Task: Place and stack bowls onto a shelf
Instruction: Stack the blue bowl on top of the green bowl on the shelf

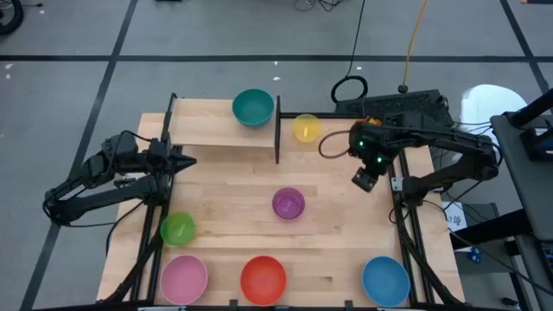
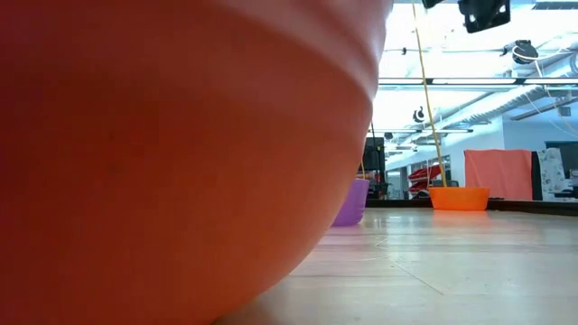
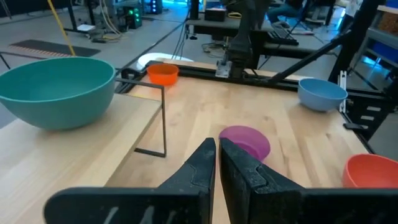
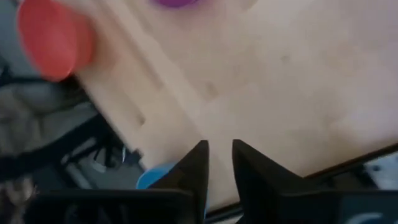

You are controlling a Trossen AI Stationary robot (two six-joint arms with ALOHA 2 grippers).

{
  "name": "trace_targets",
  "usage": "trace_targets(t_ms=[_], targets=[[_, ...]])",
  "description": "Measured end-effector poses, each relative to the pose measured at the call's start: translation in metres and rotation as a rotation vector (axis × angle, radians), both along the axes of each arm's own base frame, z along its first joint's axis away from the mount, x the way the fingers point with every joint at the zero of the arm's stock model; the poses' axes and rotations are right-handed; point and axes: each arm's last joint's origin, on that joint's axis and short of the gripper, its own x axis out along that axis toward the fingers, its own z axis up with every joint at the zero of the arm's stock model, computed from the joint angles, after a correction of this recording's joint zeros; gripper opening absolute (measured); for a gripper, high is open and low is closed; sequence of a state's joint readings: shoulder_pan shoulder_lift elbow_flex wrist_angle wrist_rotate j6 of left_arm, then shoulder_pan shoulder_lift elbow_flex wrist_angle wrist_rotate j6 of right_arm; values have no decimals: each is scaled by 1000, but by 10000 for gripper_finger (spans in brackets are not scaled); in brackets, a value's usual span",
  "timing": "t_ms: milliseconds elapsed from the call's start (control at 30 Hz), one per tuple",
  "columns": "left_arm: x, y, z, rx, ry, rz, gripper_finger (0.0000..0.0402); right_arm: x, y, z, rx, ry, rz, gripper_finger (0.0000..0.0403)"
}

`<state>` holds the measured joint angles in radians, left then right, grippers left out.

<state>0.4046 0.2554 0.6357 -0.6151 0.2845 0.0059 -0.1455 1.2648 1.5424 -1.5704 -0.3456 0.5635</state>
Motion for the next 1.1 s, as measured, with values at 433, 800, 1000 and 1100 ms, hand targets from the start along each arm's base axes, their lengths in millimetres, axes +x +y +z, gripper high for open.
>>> trace_targets(t_ms=[433,800,1000,1100], targets=[[0,0,0,-30,-3,1,26,-3,58,-29,17,97,369,104],[0,0,0,-105,-11,24,26,-7,103,-100,75,124,615,105],[0,0,0,-117,-12,28,26,-9,120,-133,121,89,646,105],[0,0,0,-117,-12,29,26,-8,127,-144,151,46,643,105]])
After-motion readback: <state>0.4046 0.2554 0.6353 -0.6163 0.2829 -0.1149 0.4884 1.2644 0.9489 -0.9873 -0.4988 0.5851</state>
